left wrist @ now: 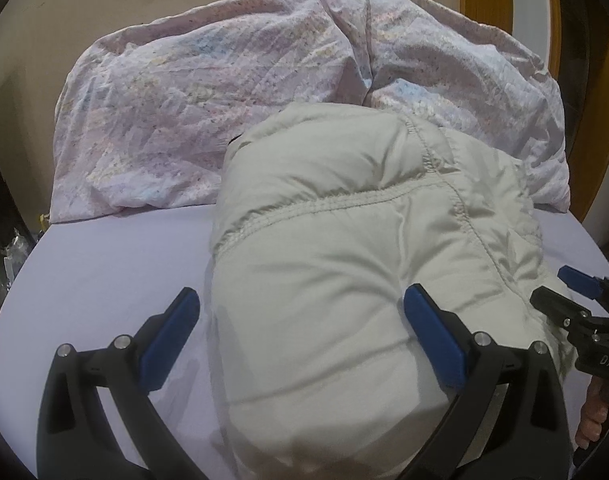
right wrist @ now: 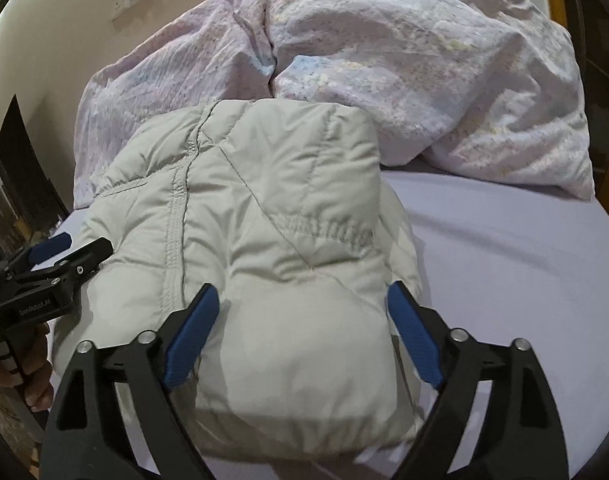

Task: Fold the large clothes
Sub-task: 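Open both tools and pull them back from the jacket bundle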

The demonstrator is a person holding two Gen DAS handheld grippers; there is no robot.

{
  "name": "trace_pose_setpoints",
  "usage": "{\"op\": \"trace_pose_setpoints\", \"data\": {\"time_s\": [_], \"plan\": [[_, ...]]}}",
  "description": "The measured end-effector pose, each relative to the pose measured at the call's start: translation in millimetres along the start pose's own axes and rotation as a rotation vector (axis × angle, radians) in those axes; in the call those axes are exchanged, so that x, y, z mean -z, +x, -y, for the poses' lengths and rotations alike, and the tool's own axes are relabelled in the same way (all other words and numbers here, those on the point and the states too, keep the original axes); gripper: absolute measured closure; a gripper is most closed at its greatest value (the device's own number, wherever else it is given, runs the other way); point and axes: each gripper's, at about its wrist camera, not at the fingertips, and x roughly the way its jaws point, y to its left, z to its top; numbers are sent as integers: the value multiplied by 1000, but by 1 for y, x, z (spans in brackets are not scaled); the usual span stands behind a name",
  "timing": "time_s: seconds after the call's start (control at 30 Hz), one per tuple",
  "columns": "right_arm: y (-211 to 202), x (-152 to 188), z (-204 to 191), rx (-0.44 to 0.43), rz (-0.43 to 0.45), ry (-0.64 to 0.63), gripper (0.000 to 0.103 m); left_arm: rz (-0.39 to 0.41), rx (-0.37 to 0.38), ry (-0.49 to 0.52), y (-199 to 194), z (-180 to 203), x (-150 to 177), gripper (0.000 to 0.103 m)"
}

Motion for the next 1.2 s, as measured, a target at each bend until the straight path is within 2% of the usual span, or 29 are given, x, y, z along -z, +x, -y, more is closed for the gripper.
{"op": "trace_pose_setpoints", "data": {"time_s": [0.07, 0.17, 0.27, 0.5, 0.8, 1.2], "plan": [[-6, 4, -1, 4, -8, 8, 11, 3, 2, -4, -8, -1, 4, 2], [-9, 10, -5, 53, -29, -23, 11, 7, 5, -6, -22, -1, 9, 2], [-22, 17, -11, 94, -13, -46, 11, 10, 6, -2, -37, -1, 16, 2], [-63, 30, -11, 48, 15, -7, 1, 22, 16, -11, -78, 2, 35, 2], [-100, 51, -16, 12, 40, 25, 1, 45, 27, -17, -120, 11, 59, 2], [-121, 83, -27, -4, 11, 18, 1, -27, 28, -91, -145, -4, 98, 2]]}}
